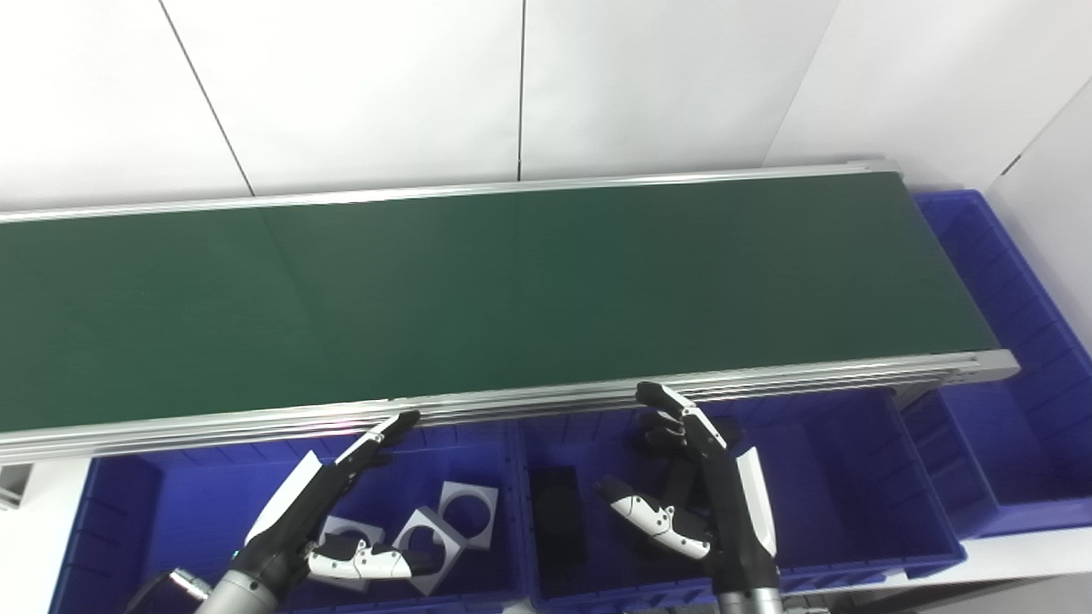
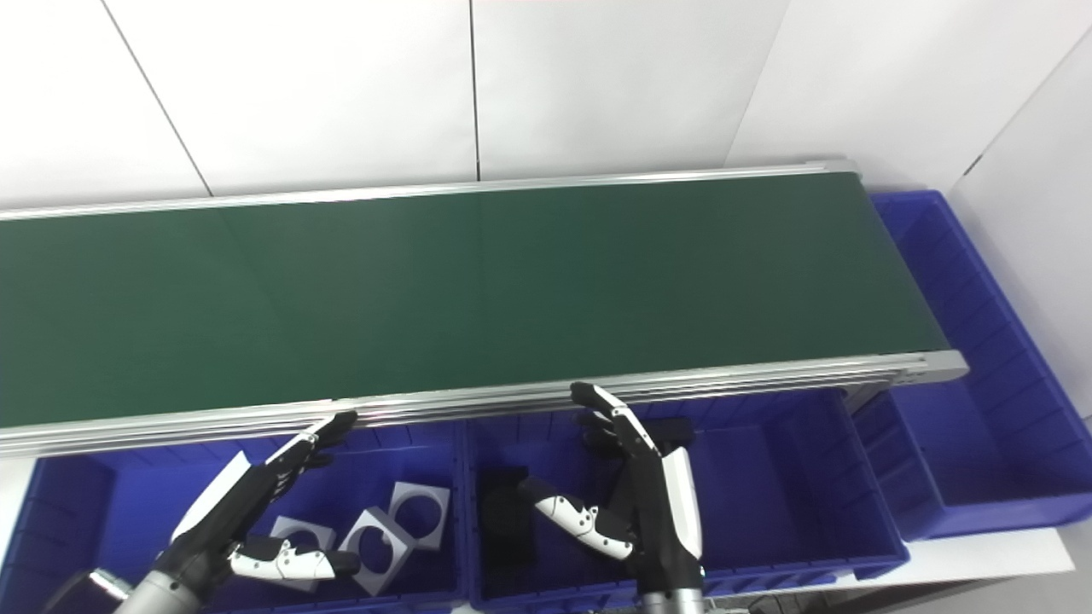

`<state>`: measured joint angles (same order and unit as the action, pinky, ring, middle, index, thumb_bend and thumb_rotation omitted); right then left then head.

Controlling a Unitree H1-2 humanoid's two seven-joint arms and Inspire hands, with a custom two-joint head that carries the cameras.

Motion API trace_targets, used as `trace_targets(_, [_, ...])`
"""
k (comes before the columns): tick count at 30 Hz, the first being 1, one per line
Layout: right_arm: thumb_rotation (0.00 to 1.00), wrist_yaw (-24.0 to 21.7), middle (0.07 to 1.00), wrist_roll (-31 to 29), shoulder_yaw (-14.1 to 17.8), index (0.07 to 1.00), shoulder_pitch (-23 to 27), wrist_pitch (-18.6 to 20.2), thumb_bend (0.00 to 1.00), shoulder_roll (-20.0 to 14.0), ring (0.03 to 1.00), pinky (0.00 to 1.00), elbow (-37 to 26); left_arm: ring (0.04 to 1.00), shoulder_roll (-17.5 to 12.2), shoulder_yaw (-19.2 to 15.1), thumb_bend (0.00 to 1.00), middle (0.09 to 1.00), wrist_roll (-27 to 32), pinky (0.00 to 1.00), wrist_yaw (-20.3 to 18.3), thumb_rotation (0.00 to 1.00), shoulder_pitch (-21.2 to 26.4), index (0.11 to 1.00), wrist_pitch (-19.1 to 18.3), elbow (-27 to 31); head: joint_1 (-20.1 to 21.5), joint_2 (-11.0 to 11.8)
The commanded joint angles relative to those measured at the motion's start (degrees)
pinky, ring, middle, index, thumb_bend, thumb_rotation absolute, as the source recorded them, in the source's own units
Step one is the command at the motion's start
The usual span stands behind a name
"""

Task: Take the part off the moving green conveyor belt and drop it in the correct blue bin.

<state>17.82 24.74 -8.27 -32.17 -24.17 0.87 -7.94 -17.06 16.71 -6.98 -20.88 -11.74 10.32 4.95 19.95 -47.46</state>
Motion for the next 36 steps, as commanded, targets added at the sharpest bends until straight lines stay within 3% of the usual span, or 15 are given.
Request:
trace_targets(1, [0.43,-0.27,0.788,0.16,0.13,0.799,-0.47,-1.57,0.68,0.10,0.718,0.65,-1.38,0.900,0.86,-1.00,0.91,0.905,4.32,0.86,0.60,0.32,-0.14,0.892,6.86,-0.61,-0.02,-0.04])
trace_targets(9, [0.42,-2.22,0.796,-0.95,0.34,0.802,-0.92,-0.81,0.68,-0.31,0.723,0.63,-2.20,0.863,4.62,-2.74,0.88,0.875,10.66,0.83,0.98,0.33,-1.93,0.859,16.30,-3.91,-0.44,0.24])
trace_targets(20, [0.40,-8.65,0.826,-3.97,-0.13,0.854,-1.06,2.34,0.75,-3.31,0.775,0.70,-3.98,0.868,8.52,-6.40,0.86,0.884,9.88,0.82,2.36,0.31,-3.46,0.876,16.60,-6.64,-2.18,0.99])
trace_targets(36, [0.44,-10.65,0.831,-4.02,-0.07,0.868,-0.87,2.96,0.81,-2.95,0.775,0.72,-4.75,0.865,9.36,-7.32,0.88,0.881,8.55,0.82,3.41,0.29,-4.13,0.886,16.60,-6.94,-2.41,1.62])
